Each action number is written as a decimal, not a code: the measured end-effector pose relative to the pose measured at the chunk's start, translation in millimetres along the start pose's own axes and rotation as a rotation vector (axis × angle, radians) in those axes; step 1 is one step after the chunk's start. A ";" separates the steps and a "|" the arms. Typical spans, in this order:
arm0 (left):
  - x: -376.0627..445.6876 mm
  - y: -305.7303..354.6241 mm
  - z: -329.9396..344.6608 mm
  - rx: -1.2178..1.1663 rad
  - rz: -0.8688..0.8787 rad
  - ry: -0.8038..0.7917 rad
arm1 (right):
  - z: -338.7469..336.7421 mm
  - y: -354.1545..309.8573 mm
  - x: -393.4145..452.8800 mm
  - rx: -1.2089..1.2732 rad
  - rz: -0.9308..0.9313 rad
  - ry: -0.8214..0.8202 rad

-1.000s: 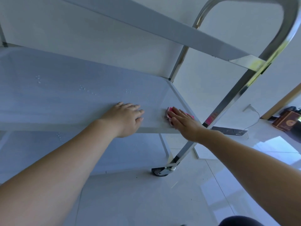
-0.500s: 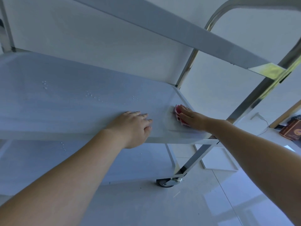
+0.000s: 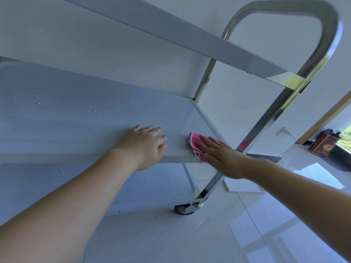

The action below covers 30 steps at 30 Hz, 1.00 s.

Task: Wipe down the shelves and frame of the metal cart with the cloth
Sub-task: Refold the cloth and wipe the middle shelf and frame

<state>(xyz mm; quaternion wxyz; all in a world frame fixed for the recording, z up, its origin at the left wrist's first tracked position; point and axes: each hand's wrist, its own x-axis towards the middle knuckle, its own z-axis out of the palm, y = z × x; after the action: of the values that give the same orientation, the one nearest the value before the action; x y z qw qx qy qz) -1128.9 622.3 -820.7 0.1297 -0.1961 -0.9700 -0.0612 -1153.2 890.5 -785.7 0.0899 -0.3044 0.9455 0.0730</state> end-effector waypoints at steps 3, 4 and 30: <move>-15.2 -1.8 0.0 0.039 -0.011 0.033 | -0.3 -16.2 -3.1 0.053 0.103 -0.022; -20.9 -3.6 1.2 0.048 -0.026 0.018 | 2.3 -19.4 -3.2 0.073 0.121 -0.036; -28.2 -9.2 10.4 -0.001 -0.082 0.010 | -18.5 74.4 151.2 -0.224 0.104 -0.060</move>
<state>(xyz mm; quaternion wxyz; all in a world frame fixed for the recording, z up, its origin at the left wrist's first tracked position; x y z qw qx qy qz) -1109.9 605.4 -839.0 0.1320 -0.1562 -0.9765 -0.0680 -1320.0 861.7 -794.0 0.0797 -0.2606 0.9428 0.1921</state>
